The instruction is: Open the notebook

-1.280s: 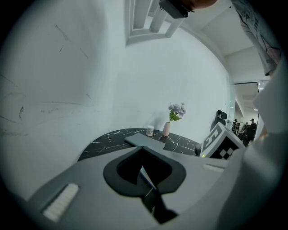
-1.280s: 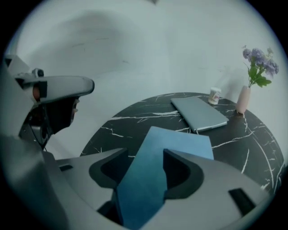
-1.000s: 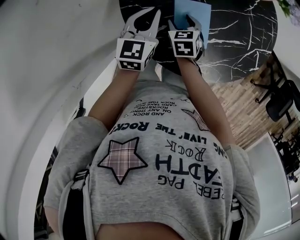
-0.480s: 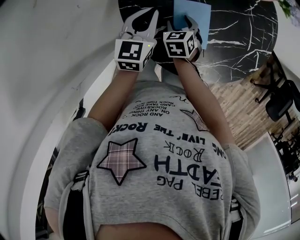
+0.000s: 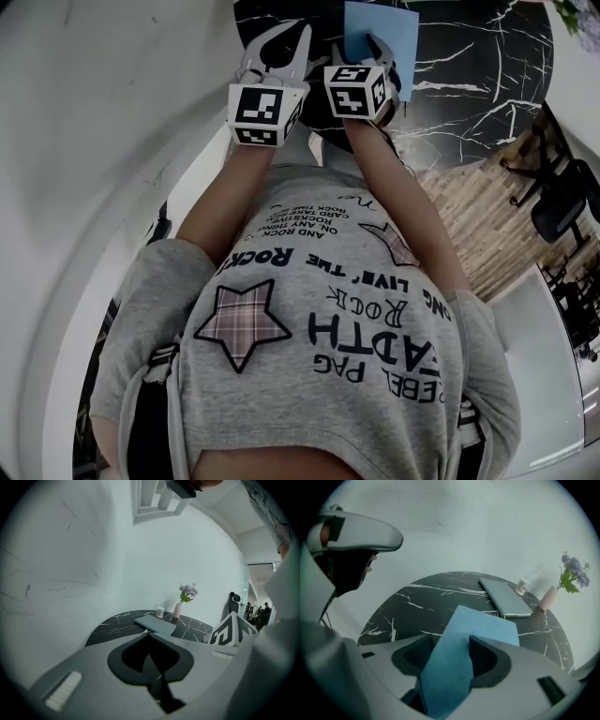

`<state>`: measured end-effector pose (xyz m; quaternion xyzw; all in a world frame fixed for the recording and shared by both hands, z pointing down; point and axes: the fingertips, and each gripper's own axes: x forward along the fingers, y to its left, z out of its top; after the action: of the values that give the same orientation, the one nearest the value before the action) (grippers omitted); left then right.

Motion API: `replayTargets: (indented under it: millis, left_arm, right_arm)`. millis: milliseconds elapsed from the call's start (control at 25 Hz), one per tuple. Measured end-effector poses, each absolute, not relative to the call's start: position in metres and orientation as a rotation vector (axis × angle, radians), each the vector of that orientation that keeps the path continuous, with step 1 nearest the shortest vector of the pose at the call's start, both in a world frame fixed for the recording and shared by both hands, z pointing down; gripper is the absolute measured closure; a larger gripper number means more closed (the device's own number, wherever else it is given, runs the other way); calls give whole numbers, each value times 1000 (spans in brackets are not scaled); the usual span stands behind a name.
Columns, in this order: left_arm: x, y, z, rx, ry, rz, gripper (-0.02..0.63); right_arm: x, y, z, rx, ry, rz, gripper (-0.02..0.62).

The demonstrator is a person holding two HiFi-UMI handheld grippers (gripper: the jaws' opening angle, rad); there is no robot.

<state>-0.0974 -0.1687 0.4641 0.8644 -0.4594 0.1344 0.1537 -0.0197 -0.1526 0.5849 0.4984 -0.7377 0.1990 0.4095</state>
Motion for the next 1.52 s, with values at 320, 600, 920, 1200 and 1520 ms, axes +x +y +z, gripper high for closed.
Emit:
replayTargets:
  millis: [320, 600, 920, 1200, 1520]
  left_arm:
    - [-125, -169, 469, 2447, -1378, 416, 597]
    - [-136, -168, 471, 2429, -1398, 417, 597]
    - [-129, -168, 472, 2437, -1374, 393, 597]
    - [-123, -171, 467, 2455, -1363, 386, 597]
    - [-127, -170, 468, 2440, -1371, 389, 597]
  right_arm:
    - [-18, -153, 585, 1264, -1846, 514, 362]
    - [-23, -150, 577, 1249, -1878, 555, 471]
    - [-11, -145, 563, 1288, -1909, 631, 531]
    - [-10, -146, 568, 1296, -1925, 702, 531]
    - [-15, -100, 567, 935, -2112, 790, 442]
